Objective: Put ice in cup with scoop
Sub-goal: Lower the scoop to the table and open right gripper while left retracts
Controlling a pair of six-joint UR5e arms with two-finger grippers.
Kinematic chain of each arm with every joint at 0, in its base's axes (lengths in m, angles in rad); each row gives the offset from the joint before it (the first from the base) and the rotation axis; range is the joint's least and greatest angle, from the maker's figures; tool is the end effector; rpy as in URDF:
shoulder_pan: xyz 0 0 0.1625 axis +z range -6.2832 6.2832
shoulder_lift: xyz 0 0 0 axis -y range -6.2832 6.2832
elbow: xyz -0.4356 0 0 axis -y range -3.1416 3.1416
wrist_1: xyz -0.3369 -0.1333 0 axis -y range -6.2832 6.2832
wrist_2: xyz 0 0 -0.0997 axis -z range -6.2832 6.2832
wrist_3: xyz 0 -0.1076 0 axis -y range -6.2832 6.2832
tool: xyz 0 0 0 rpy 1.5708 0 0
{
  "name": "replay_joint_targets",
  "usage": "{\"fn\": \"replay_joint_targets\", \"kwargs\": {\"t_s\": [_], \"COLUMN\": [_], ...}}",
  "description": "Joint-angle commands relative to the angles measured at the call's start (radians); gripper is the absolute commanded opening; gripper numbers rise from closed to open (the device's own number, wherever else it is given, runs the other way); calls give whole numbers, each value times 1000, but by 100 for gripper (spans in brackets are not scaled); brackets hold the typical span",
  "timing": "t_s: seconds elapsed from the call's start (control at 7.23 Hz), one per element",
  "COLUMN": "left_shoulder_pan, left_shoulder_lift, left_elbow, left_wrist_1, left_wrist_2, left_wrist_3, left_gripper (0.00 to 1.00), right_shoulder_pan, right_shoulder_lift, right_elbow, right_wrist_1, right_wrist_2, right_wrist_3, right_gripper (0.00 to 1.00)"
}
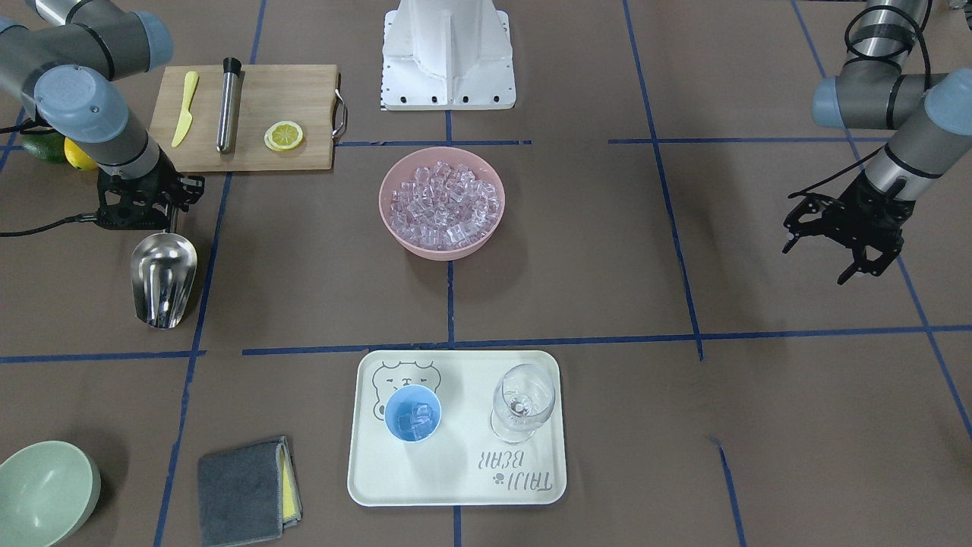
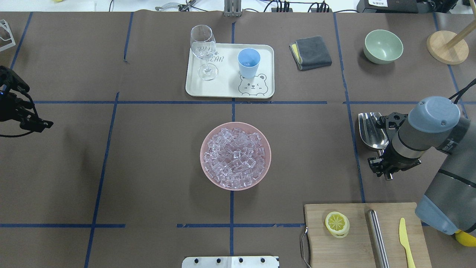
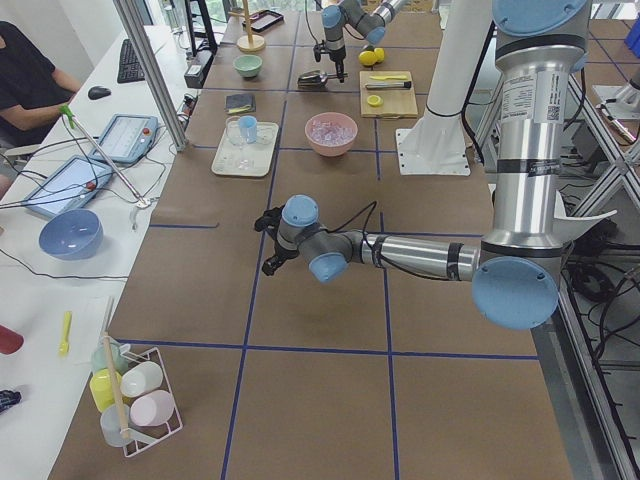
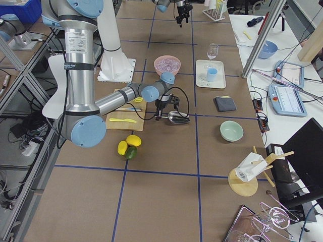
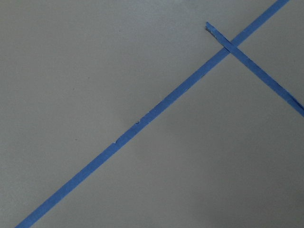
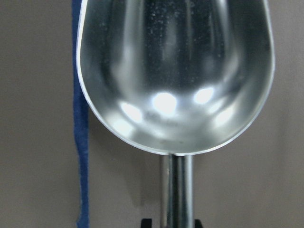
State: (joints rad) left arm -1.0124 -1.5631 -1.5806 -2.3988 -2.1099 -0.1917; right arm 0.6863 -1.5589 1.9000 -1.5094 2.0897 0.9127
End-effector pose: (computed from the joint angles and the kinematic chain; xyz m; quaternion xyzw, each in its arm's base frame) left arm 0.1823 -0.4391 0.5861 0.2724 0.3691 0.2664 0.8477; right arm -0.2982 -0.3476 0.5323 -0.0764 -0.3077 -0.0379 0.9477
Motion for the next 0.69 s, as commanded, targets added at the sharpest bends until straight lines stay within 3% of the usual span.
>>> {"fn": "replay_joint_targets", "kwargs": {"t_s": [0.0, 0.42, 0.55], "left_shoulder_pan": [-27, -203, -298], "left_shoulder_lift": [3, 0, 0], "left_elbow": [1, -19, -18], "left_wrist_1": [24, 218, 292], "left_wrist_2": [1, -33, -133], "left_wrist_3": [0, 0, 2], "left_gripper": [100, 100, 100], "right_shoulder_pan": [2, 147, 209], "right_shoulder_lift": [5, 0, -3], "right_elbow": [10, 53, 48], "right_wrist_1": [0, 0, 0], "right_wrist_2": [0, 10, 12], "right_wrist_3": [15, 3, -5], "right_gripper": [100, 100, 100]}}
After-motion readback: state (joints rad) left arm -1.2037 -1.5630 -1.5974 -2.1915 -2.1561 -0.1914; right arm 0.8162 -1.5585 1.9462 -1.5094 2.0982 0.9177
